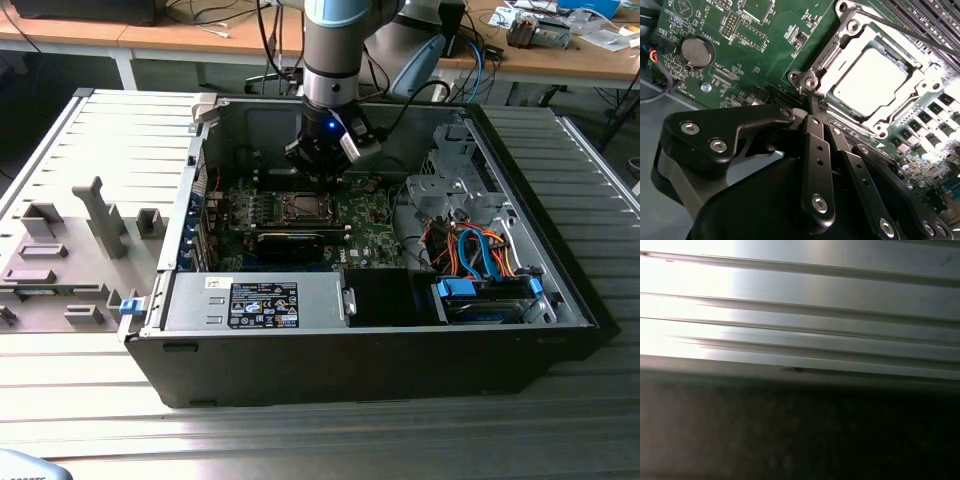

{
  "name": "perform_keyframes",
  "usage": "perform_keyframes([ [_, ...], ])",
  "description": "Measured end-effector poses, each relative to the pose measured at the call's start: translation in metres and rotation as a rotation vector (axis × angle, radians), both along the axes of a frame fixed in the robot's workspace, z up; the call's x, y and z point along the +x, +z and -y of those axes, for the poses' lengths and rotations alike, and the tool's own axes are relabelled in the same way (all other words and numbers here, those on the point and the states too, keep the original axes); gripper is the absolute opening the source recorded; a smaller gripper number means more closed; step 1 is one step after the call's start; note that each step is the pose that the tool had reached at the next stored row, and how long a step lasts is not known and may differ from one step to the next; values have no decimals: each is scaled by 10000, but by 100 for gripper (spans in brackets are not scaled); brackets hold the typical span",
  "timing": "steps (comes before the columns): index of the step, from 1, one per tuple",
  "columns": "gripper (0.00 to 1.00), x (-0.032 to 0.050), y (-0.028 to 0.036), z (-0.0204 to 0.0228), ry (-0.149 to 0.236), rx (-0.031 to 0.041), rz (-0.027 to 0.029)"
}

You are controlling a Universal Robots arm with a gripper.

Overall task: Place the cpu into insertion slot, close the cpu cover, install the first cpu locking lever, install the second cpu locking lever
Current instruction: 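Install the first cpu locking lever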

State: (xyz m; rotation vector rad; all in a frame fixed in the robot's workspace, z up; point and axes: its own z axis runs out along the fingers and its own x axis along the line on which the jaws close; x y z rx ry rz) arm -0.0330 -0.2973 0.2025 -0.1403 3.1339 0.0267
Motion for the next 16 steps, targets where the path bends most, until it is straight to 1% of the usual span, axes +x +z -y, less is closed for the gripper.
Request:
perform_keyframes([
  [2,11,-1,-12,2,1,69,-6],
  [3,11,-1,-14,1,5,185,-3],
  [5,11,2,27,-3,8,202,17],
  [7,11,0,99,0,12,184,11],
  [8,11,0,132,1,11,160,11],
  [10,11,-1,134,9,12,119,12],
  [11,11,-1,135,26,11,87,11],
  [12,11,-1,135,63,12,1,11],
  [14,11,0,133,122,12,-55,11],
  [16,11,-1,129,191,11,-86,11],
])
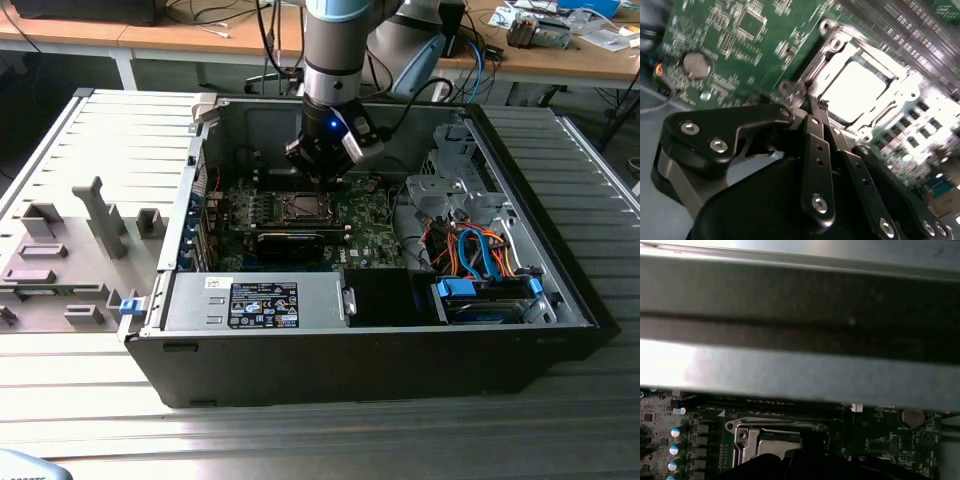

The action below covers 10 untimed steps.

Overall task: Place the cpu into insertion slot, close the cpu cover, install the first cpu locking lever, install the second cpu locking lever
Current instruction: 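Install the first cpu locking lever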

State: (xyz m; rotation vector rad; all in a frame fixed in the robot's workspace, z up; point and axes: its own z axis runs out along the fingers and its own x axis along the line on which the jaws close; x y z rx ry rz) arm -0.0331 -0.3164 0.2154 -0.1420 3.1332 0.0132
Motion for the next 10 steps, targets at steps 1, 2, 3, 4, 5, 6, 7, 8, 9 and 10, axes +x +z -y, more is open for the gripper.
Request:
perform_keyframes([
  [1,11,0,-5,47,0,-2,-1],
  [2,11,1,-12,92,1,-2,0],
  [3,11,0,-20,147,2,-2,0],
  [4,11,0,-25,239,1,-8,0],
  [5,11,1,-25,265,2,-19,1],
  [6,11,0,-25,273,2,-38,0],
  [7,11,0,-12,278,0,-66,-2],
  [8,11,1,32,278,1,-83,2],
  [9,11,1,80,278,1,-83,3],
  [10,11,1,142,278,1,-83,5],
])
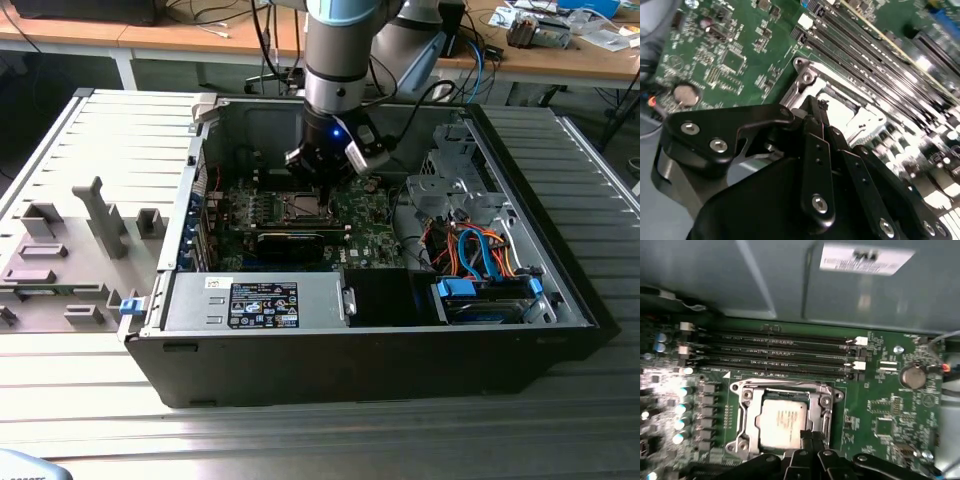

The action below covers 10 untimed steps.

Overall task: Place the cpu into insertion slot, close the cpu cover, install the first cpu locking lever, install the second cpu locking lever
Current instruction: 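Install the first cpu locking lever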

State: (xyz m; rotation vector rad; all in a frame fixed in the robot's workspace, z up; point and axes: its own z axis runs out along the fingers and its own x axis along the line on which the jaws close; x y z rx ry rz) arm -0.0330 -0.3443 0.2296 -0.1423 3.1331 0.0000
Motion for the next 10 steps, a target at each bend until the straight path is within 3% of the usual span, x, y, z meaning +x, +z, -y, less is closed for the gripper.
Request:
perform_keyframes([
  [5,11,-1,250,0,-1,-1,-1],
  [7,11,0,305,0,-1,-1,0],
  [10,11,0,337,0,-1,0,0],
])
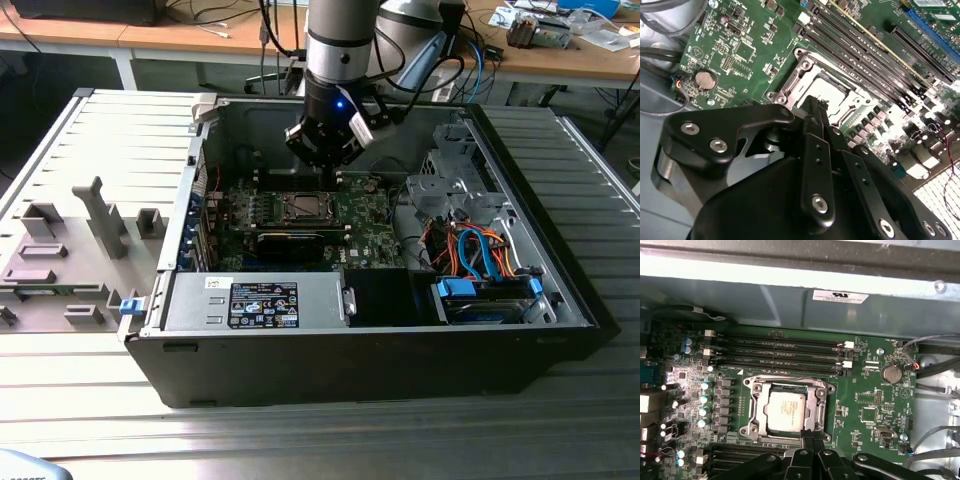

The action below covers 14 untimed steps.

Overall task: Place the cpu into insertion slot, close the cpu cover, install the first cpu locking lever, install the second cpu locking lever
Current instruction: 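Install the first cpu locking lever, then install the second cpu locking lever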

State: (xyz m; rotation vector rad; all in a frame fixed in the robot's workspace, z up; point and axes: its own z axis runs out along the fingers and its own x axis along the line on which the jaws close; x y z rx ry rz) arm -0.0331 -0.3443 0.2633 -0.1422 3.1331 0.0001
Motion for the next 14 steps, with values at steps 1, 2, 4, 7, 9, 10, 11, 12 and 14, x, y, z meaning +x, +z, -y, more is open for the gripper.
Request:
perform_keyframes([
  [1,11,0,0,0,0,1,0],
  [2,11,0,0,0,0,1,0],
  [4,11,0,2,0,0,-1,-1],
  [7,11,0,3,0,0,-2,-1],
  [9,11,0,4,0,0,-1,-1],
  [10,11,0,5,0,0,-1,-1],
  [11,11,0,9,9,2,-4,-3],
  [12,11,-4,-15,178,0,216,-1],
  [14,11,-7,-37,363,1,742,-1],
])
